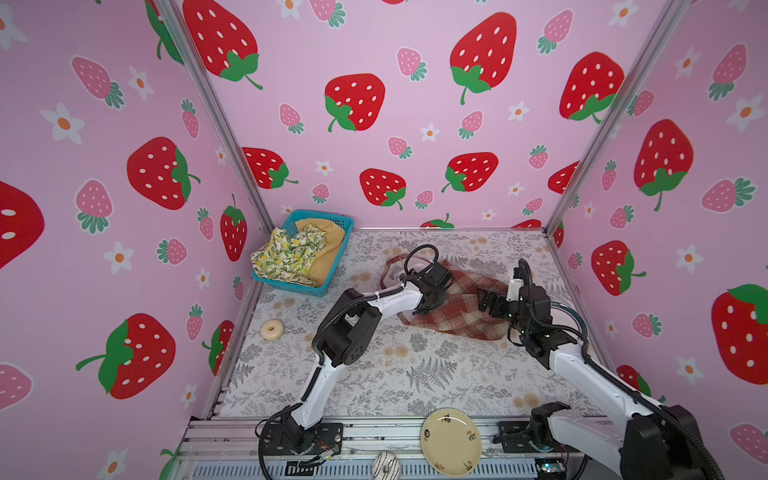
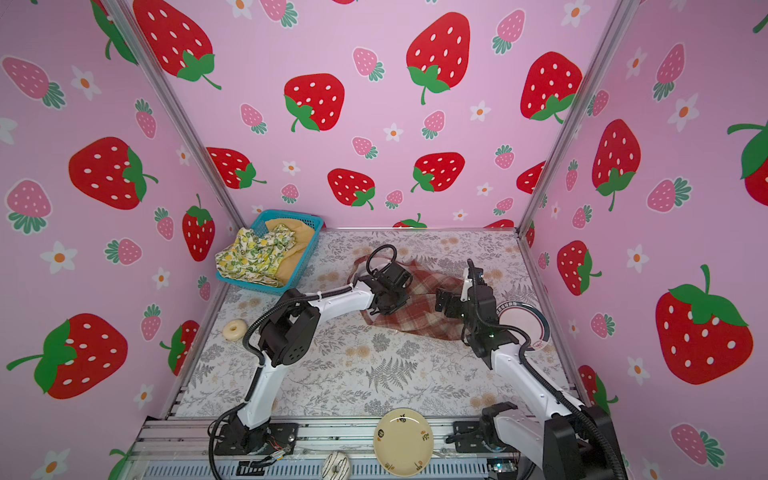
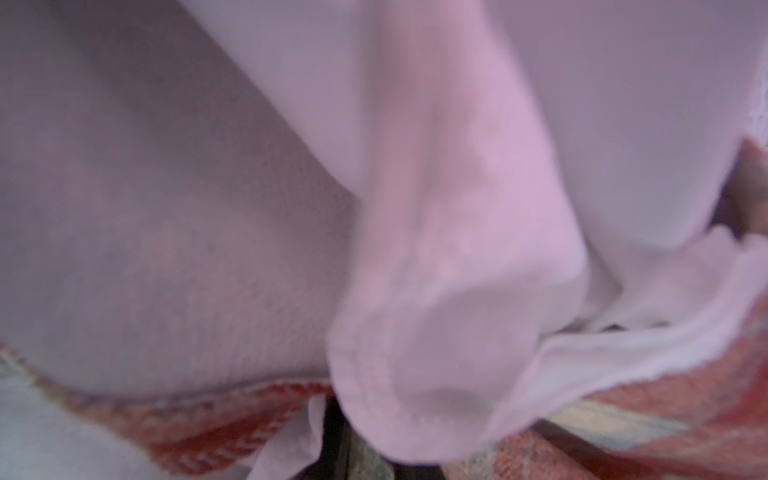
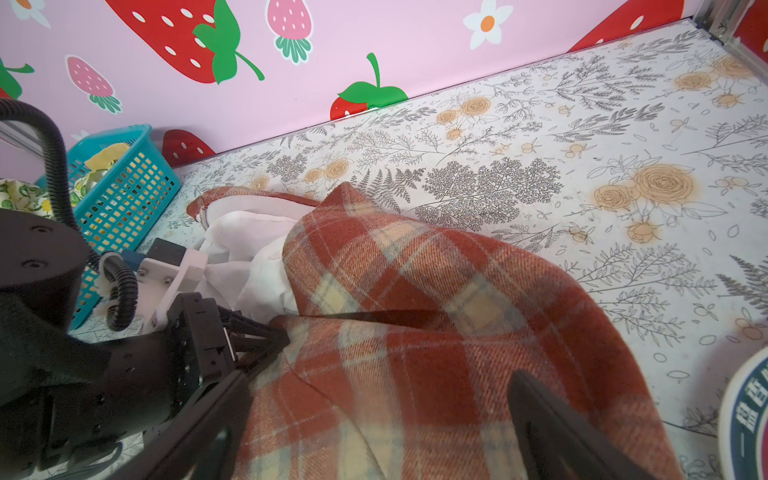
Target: Fold and stack the skirts
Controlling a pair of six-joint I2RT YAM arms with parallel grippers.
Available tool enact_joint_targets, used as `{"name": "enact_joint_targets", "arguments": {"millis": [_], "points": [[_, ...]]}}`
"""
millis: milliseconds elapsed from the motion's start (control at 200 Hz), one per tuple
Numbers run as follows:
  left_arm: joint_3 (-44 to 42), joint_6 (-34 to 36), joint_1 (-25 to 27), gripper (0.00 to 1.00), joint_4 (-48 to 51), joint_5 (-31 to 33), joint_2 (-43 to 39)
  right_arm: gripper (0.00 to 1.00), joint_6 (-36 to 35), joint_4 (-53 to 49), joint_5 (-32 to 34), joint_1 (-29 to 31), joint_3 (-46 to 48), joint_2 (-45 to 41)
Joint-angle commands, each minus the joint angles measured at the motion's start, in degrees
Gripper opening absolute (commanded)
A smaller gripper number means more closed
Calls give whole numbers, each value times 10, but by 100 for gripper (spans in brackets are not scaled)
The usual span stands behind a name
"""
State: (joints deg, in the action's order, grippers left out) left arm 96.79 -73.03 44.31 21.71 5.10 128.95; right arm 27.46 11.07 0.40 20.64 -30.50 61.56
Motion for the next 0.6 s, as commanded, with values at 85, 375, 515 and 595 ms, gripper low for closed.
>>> {"name": "enact_joint_targets", "arguments": {"millis": [85, 375, 515, 595], "points": [[-6, 13, -3, 3, 36, -6, 25, 100, 15, 16, -12, 4, 17, -8], [-80, 50, -11, 0, -12, -4, -115, 100, -10, 24, -36, 10, 31, 15], [-157, 48, -13, 0, -54, -4, -190, 98, -24, 28, -37, 22, 35, 31], [-210, 40, -12, 0, -82, -5, -228, 98, -29, 33, -36, 30, 39, 36]]}}
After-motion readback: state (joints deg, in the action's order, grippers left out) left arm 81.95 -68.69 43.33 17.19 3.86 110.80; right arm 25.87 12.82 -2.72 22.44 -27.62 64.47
